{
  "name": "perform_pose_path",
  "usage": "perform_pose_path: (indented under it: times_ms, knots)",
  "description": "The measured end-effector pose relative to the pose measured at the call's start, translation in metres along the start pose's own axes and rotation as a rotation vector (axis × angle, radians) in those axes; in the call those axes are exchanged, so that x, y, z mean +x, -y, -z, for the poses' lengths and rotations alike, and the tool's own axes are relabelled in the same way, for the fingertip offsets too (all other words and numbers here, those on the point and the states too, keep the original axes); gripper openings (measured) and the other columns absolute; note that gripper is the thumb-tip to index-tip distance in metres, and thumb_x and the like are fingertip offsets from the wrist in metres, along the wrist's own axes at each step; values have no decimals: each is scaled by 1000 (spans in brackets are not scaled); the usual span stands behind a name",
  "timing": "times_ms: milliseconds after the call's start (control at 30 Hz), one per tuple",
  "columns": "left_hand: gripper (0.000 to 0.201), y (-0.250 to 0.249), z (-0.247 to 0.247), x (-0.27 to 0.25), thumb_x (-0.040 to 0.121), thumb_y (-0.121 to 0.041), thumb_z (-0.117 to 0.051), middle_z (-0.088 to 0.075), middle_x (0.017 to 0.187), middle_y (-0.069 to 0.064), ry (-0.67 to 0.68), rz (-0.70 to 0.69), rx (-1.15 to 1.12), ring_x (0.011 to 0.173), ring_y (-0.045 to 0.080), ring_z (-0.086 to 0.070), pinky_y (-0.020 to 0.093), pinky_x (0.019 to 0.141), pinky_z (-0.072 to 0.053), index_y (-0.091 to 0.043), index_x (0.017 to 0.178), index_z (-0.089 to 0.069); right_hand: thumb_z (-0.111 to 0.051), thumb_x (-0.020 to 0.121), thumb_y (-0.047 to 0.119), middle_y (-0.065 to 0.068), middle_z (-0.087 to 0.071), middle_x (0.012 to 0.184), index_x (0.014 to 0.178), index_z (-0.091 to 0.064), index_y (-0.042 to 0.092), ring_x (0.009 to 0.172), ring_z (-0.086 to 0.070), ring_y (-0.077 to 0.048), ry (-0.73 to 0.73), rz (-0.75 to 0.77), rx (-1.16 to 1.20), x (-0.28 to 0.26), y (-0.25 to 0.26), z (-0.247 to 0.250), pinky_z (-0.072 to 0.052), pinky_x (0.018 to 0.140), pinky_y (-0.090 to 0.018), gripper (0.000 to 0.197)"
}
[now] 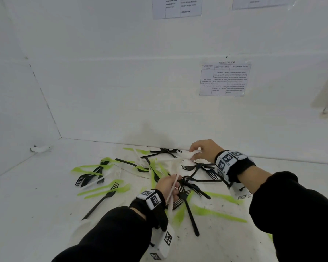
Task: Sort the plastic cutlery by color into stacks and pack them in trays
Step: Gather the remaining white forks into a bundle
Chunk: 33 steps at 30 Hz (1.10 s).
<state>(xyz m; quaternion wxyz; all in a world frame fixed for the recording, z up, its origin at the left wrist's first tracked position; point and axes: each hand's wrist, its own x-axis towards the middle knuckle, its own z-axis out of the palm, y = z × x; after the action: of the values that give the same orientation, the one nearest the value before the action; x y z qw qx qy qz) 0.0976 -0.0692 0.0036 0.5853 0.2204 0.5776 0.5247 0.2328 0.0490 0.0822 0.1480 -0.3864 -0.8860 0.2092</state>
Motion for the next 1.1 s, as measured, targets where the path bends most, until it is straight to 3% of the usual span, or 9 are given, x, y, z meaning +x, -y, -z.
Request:
perform_pose_path:
  times_ms: [67, 200, 333, 500, 667, 800, 933, 1033, 1100]
  knots:
    - [31, 1, 4, -2, 102, -27, -31, -34, 61, 0, -53, -30, -31, 29, 5, -27, 11, 36, -27, -7, 96, -53, -74, 76, 14, 3, -55, 91, 101, -68, 9, 72, -43, 5, 21, -5, -2, -7, -2, 8, -30, 61, -7, 26]
    - [38, 5, 12, -4, 98, -43, -36, -31, 61, -2, -94, -102, -43, 32, 4, -24, 12, 37, -25, -9, 91, -52, -61, 88, 16, -2, -56, 105, 114, -64, 12, 96, -46, -11, 180, -14, -77, -22, -3, 24, -30, 77, -19, 27]
    - [25, 10, 18, -7, 100, -28, -41, -37, 65, 1, -161, -158, 19, 36, 8, -28, 16, 39, -29, -9, 87, -51, -51, 93, 9, -6, -54, 113, 124, -60, 19, 109, -50, -19, 321, 7, -256, -32, -3, 26, -32, 87, -20, 34]
    - [21, 15, 24, -7, 97, -19, -45, -51, 72, 4, -238, -190, 47, 51, 16, -40, 23, 46, -35, -9, 82, -55, -61, 86, 10, -2, -62, 108, 114, -65, 15, 105, -52, -18, 405, 50, -401, -39, 13, 7, -35, 85, -19, 29]
    - [18, 10, 18, -13, 97, -15, -44, -62, 76, 7, -109, -129, 149, 55, 20, -58, 30, 55, -48, -5, 87, -57, -47, 94, 17, -5, -61, 115, 116, -64, 24, 113, -48, -24, 473, 172, -631, -29, 35, -21, -39, 91, -33, 28]
    - [15, 7, 14, -22, 99, -13, -44, -64, 75, 11, 22, -95, 114, 35, 15, -53, 22, 38, -46, -3, 99, -56, -57, 89, 16, -6, -59, 121, 119, -60, 17, 113, -53, -22, 353, 74, -446, -13, 46, -27, -40, 91, -29, 30]
    - [17, 6, 25, -18, 99, -19, -44, -60, 76, 6, -52, -162, 103, 37, 12, -44, 23, 43, -41, -6, 92, -51, -62, 87, 22, -11, -43, 129, 130, -49, 14, 117, -48, -24, 131, -36, -122, -5, 47, -41, -36, 99, -27, 46]
    - [15, 2, 37, -13, 99, -16, -44, -59, 77, 7, -145, -232, 84, 38, 12, -44, 22, 39, -39, -4, 92, -50, -44, 96, 28, -14, -23, 145, 144, -24, 13, 131, -36, -28, 8, -307, 139, -4, 60, -55, -28, 108, -33, 54]
    - [15, -3, 44, -9, 99, -15, -43, -58, 77, 7, -156, -248, 89, 43, 15, -44, 22, 38, -38, -5, 90, -50, -29, 99, 24, -19, -25, 147, 143, -25, 10, 132, -34, -35, 55, -454, 156, 1, 67, -66, -28, 108, -39, 47]
